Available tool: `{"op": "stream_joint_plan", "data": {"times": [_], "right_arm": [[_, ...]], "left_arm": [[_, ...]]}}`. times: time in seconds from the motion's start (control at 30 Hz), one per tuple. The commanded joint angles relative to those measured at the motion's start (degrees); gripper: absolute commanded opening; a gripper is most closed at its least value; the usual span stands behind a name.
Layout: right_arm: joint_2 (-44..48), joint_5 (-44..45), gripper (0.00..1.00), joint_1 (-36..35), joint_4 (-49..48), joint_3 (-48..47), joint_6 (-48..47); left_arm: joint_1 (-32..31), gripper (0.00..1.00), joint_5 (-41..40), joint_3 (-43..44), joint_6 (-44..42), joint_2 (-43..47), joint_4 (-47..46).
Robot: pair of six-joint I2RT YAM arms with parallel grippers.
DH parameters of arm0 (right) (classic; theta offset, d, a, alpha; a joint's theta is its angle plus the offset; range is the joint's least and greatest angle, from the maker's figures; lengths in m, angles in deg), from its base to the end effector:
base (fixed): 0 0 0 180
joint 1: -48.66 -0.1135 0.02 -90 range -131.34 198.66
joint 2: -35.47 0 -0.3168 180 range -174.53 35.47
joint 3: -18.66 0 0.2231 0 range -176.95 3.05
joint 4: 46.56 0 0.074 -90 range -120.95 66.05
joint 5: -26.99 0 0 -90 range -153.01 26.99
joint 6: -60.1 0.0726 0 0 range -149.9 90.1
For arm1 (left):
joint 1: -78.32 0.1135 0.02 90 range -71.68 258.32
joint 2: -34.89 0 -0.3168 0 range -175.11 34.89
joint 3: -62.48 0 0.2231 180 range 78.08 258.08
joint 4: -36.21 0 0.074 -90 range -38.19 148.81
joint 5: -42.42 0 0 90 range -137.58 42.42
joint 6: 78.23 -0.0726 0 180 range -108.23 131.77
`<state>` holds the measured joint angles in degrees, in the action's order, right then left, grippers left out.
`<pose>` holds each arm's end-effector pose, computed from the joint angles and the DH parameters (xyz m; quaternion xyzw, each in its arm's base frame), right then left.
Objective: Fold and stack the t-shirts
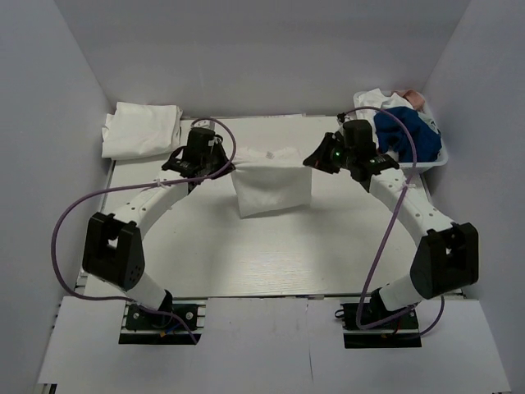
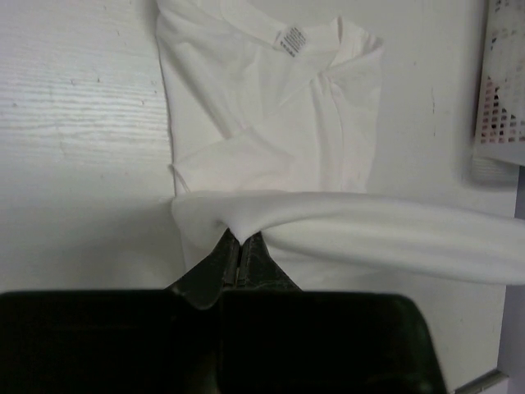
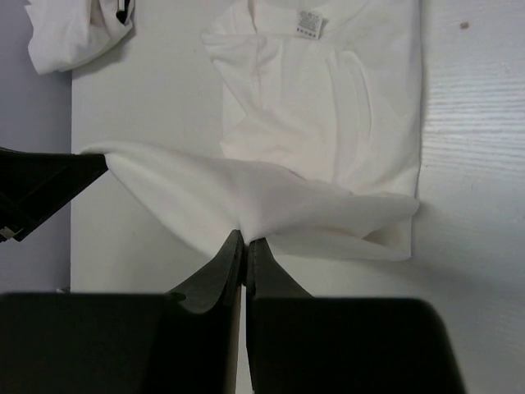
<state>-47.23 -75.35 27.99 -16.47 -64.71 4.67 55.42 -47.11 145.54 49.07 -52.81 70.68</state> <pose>0.3024 0.1307 0.3592 0.0501 0.8587 0.3147 0.4013 0.3161 -0.1342 0.3195 -0.1114 0.8961 -0.2187 0.3698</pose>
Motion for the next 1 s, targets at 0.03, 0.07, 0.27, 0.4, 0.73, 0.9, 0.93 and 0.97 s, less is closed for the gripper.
{"op": "stream_joint_plan", "data": {"times": [0.03,0.07,0.27,0.4,0.73,0.9,0.93,0.97], "right_arm": [[-5.79,-0.31,0.00,2.03,-2.08,-6.58,0.33],[-7.90,-1.45,0.00,2.47,-2.70,-7.63,0.50],[-18.62,-3.39,0.00,5.10,-6.31,-15.02,1.03],[-28.45,-4.09,0.00,6.60,-8.15,-21.08,1.20],[-54.67,-13.93,0.90,9.06,-5.17,-51.56,0.43],[-45.12,-11.04,0.90,8.27,-7.53,-43.00,-4.76],[-43.53,-10.61,0.90,8.19,-8.93,-38.71,-5.12],[-38.56,-10.17,0.90,7.92,-9.29,-34.84,-5.30]], "left_arm": [[3.46,0.00,-0.74,6.44,-1.00,-4.75,0.55],[3.47,0.00,-0.73,7.32,-1.61,-5.98,0.55],[5.49,0.00,3.13,21.09,-4.25,-20.71,-0.08],[6.64,0.00,3.66,30.78,-4.25,-31.52,1.25],[9.45,1.00,10.85,51.70,-4.25,-47.56,-0.33],[8.93,1.00,12.10,46.73,-5.57,-40.65,-3.31],[8.92,1.00,12.10,42.53,-6.27,-38.79,-5.14],[8.22,1.00,11.23,40.23,-7.14,-37.03,-6.21]]}}
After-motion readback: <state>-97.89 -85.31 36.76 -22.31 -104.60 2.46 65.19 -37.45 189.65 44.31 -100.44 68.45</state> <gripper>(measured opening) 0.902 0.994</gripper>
